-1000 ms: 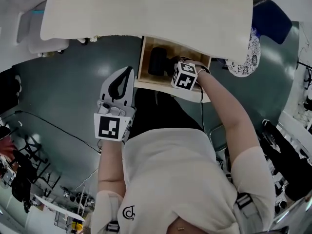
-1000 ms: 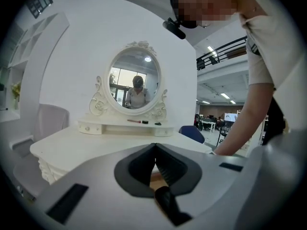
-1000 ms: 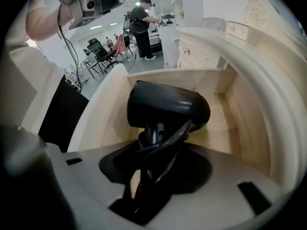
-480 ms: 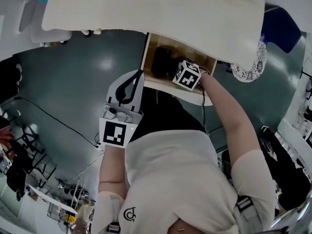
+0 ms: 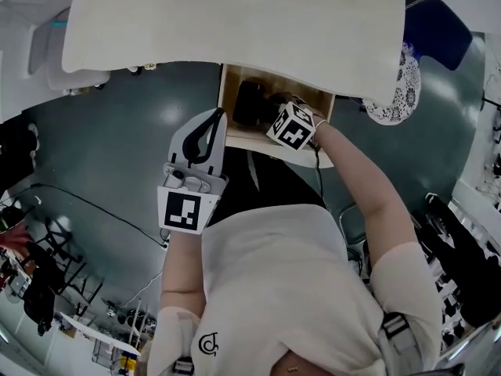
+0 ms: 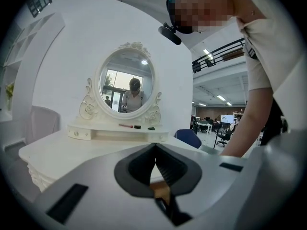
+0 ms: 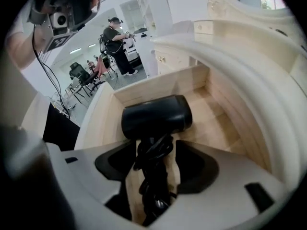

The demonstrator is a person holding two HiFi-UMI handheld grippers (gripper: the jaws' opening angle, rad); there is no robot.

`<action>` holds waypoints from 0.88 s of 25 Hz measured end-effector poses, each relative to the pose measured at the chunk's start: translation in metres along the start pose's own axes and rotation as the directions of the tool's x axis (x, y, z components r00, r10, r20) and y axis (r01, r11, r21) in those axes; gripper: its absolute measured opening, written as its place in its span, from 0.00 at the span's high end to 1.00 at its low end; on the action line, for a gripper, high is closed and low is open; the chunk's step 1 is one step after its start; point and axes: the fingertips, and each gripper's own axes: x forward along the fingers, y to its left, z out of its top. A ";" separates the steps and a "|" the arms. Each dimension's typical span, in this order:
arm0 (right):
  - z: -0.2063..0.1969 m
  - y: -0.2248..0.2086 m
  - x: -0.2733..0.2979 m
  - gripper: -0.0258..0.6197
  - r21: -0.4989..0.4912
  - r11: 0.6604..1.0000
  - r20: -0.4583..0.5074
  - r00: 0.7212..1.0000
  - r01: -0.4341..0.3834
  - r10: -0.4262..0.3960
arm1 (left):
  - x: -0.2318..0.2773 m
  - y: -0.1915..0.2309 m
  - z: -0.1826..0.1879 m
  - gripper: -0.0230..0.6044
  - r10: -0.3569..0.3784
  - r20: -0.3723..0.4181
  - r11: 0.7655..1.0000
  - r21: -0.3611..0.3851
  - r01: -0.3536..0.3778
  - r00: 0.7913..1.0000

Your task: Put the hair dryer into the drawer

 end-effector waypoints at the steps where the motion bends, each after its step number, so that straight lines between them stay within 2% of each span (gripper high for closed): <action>1: 0.002 0.000 -0.007 0.56 0.002 1.000 0.009 1.000 0.009 -0.009 | 0.002 -0.003 0.004 0.94 -0.004 0.003 1.000 0.005 0.004 1.000; 4: 0.017 -0.001 -0.030 0.58 0.014 0.999 0.037 0.999 0.037 -0.038 | 0.004 -0.005 0.018 0.94 -0.016 0.012 1.000 0.025 0.015 1.000; 6: 0.035 -0.003 -0.053 0.71 0.014 0.997 0.090 0.993 0.080 -0.081 | 0.004 -0.004 0.027 0.94 -0.018 0.015 0.999 0.031 0.018 1.000; 8: 0.055 -0.008 -0.082 0.92 0.004 0.986 0.174 0.970 0.169 -0.168 | 0.001 -0.003 0.031 0.94 -0.015 0.004 1.000 0.023 0.014 1.000; 9: 0.065 -0.011 -0.098 0.95 -0.002 0.977 0.228 0.952 0.213 -0.206 | 0.000 -0.003 0.032 0.94 -0.016 -0.002 1.000 0.011 0.016 1.000; 12: 0.096 -0.019 -0.145 0.95 0.012 0.959 0.377 0.887 0.282 -0.265 | 0.006 -0.001 0.044 0.95 -0.041 0.021 0.999 -0.012 0.041 0.999; 16: 0.122 -0.026 -0.205 0.95 0.069 0.927 0.492 0.795 0.370 -0.354 | 0.013 -0.007 0.066 0.94 -0.077 0.036 0.994 0.074 0.075 0.996; 19: 0.136 -0.032 -0.247 0.95 0.148 0.891 0.560 0.706 0.429 -0.433 | 0.020 -0.015 0.090 0.95 -0.121 0.077 0.986 0.124 0.111 0.990; 22: 0.154 -0.030 -0.287 0.95 0.189 0.866 0.641 0.610 0.463 -0.466 | 0.022 -0.018 0.109 0.95 -0.156 0.108 0.978 0.154 0.139 0.982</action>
